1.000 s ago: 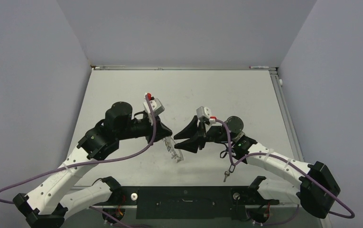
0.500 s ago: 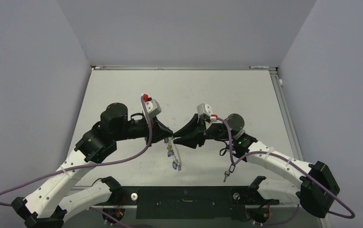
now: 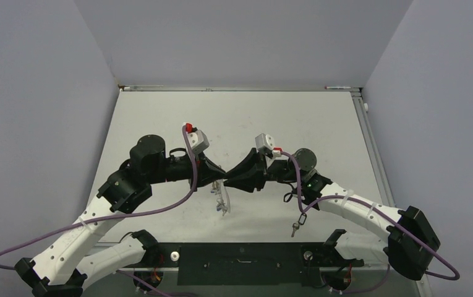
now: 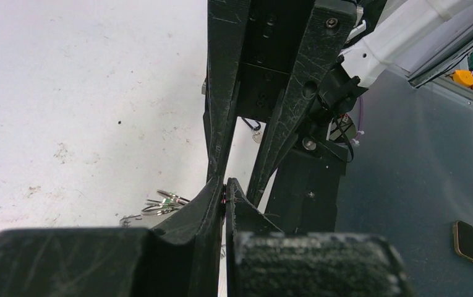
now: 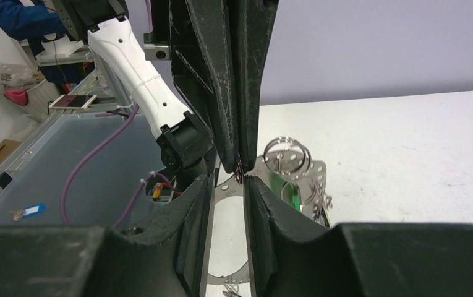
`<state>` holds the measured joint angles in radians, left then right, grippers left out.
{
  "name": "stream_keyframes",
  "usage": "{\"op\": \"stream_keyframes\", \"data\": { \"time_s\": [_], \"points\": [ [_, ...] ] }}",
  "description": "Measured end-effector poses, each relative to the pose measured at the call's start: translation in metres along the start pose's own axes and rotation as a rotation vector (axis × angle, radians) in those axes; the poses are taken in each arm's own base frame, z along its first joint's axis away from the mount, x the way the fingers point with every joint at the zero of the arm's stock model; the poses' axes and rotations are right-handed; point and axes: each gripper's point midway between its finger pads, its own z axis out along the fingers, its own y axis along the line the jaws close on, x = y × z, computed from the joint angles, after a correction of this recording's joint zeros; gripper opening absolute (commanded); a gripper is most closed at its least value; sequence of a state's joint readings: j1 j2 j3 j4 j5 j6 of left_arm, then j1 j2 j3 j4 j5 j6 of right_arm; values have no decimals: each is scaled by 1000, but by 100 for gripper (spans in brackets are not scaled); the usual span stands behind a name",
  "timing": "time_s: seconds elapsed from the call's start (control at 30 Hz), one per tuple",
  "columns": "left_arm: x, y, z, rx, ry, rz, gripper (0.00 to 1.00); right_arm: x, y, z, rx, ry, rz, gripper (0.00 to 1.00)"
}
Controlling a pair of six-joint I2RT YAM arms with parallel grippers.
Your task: Put the keys on the keyring
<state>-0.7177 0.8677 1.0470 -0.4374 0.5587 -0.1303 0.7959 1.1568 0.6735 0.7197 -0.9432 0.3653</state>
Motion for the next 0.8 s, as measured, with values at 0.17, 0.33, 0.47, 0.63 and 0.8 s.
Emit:
{"op": "stream_keyframes", "data": {
  "time_s": [0.17, 0.33, 0.47, 0.63, 0.8],
  "points": [
    [0, -1, 1, 11, -4, -2, 0, -4, -1, 2, 11, -12, -7, 26],
    [-1, -3, 1, 19, -10, 1, 0, -6, -3, 2, 20, -17, -12, 14],
    [-2, -3, 1, 19, -13, 2, 0, -6, -1, 2, 10, -16, -13, 5],
    [-6, -5, 1, 29, -35, 3, 0, -11, 1, 3, -2, -33, -17, 5],
    [-13, -9, -1, 44, -76, 6, 0, -18, 5, 3, -13, -64, -19, 5]
  ]
}}
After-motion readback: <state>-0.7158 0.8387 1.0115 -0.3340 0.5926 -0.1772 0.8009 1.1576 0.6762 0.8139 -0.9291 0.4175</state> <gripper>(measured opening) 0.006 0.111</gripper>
